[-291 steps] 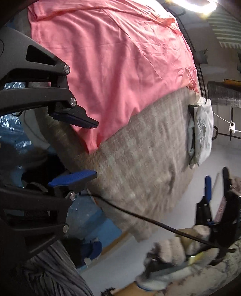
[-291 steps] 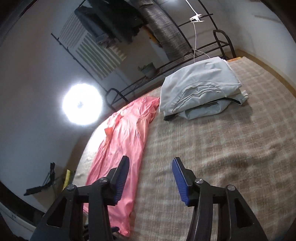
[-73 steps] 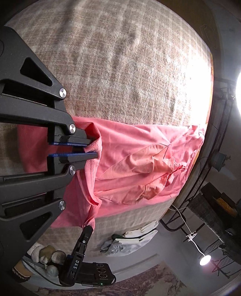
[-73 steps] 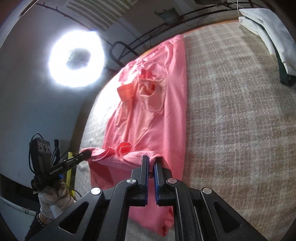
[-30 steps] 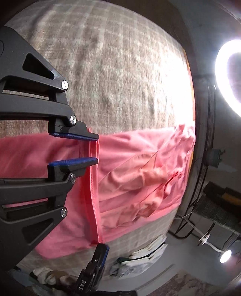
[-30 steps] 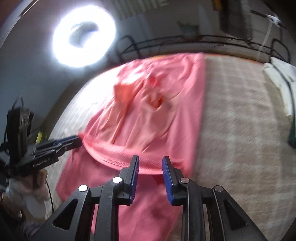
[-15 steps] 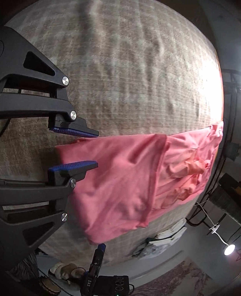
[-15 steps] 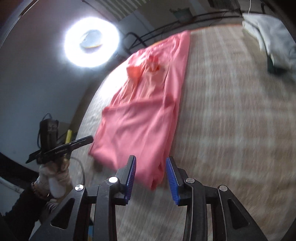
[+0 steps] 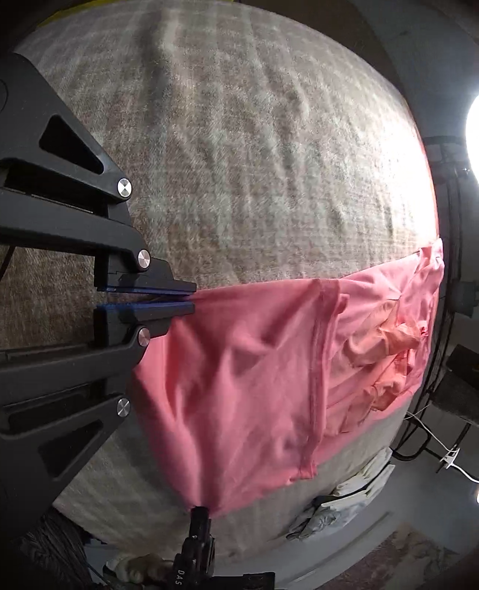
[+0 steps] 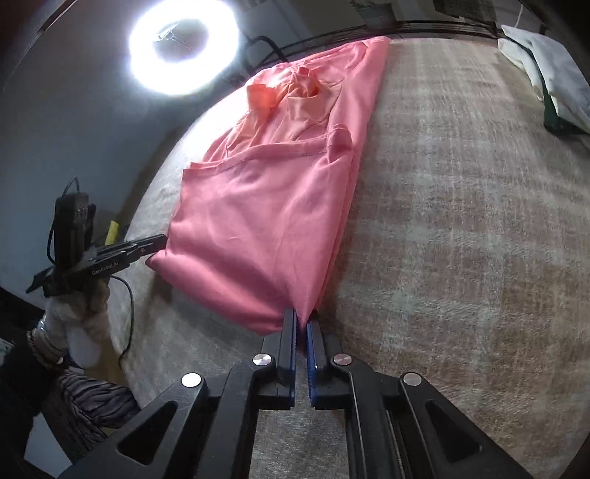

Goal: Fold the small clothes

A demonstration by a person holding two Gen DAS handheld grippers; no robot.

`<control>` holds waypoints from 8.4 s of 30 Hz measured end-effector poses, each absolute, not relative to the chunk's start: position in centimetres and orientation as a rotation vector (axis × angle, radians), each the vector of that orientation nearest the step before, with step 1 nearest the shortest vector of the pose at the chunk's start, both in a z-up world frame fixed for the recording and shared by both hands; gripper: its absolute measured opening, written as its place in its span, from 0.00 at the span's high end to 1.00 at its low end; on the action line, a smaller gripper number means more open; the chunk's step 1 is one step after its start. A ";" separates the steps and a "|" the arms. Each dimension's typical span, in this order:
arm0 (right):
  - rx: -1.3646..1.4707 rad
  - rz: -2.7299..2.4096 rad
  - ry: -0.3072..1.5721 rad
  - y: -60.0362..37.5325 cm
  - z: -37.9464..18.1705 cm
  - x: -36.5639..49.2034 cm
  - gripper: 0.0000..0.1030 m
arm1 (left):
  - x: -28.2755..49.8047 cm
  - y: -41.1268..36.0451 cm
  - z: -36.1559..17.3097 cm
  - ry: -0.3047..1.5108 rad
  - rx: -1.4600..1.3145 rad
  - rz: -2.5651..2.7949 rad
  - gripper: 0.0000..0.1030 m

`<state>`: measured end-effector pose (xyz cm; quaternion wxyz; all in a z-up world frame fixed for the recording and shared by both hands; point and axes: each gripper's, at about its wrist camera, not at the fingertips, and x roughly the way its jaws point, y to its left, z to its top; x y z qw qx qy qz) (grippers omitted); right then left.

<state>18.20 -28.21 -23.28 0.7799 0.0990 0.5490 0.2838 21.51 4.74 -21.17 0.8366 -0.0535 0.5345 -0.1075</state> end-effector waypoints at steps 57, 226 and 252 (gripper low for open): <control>0.364 0.500 0.962 -27.5 -22.9 56.5 0.63 | 59.2 8.9 -23.3 0.956 -0.234 -0.205 0.57; 0.016 0.688 1.039 -26.8 -16.6 17.3 0.69 | 18.3 8.1 -14.6 1.013 -0.252 -0.195 1.00; 0.150 0.540 0.965 -28.3 -16.2 23.0 0.73 | 27.5 7.1 -16.6 0.985 -0.306 -0.198 1.00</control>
